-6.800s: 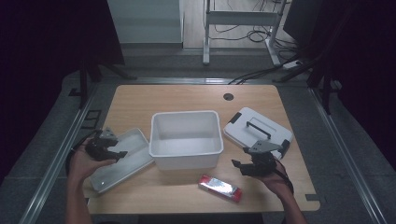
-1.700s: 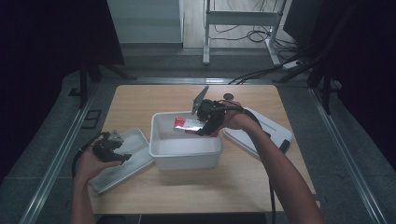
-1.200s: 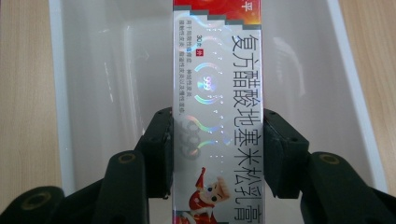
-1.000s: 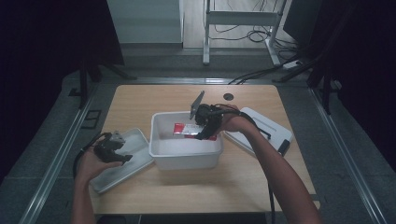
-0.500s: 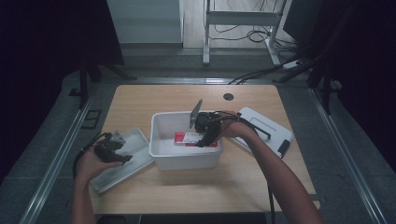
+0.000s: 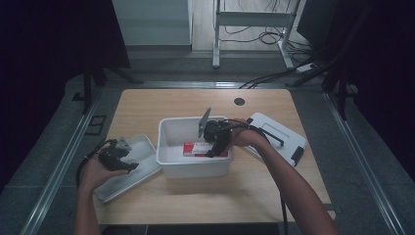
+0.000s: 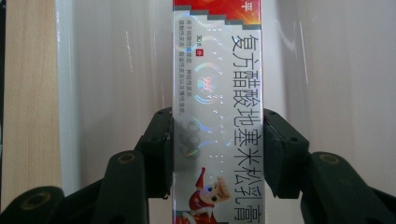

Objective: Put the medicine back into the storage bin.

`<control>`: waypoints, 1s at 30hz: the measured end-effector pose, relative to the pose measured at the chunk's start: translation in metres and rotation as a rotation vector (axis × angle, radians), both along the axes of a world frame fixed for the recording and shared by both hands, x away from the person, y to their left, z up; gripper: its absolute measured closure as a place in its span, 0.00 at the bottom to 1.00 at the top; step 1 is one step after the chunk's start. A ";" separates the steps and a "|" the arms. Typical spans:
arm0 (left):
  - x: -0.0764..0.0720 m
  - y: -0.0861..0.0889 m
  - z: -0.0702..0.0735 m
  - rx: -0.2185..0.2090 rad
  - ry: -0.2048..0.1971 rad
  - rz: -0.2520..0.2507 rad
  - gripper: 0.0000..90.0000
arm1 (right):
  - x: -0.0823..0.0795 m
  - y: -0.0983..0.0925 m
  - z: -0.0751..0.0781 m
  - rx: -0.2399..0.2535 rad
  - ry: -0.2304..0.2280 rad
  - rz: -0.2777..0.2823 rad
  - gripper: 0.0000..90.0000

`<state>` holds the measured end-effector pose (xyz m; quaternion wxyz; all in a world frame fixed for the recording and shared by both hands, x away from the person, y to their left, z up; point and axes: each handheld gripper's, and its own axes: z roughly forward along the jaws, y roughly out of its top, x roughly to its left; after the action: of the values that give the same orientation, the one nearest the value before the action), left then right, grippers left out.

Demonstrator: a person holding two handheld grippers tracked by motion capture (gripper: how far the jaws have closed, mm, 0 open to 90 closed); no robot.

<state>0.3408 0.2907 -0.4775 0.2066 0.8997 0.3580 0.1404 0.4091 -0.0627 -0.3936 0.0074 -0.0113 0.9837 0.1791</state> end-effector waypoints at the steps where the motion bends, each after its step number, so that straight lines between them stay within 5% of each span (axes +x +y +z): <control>1: 0.000 0.000 0.000 0.000 0.000 0.000 0.39 | 0.000 0.000 -0.001 -0.001 0.002 0.000 0.56; 30: 0.001 -0.002 -0.003 -0.004 0.014 -0.011 0.39 | 0.000 0.003 -0.016 -0.046 0.032 -0.001 0.56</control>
<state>0.3418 0.2891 -0.4804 0.2067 0.9022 0.3547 0.1320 0.4092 -0.0595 -0.4095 -0.0086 -0.0081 0.9876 0.1565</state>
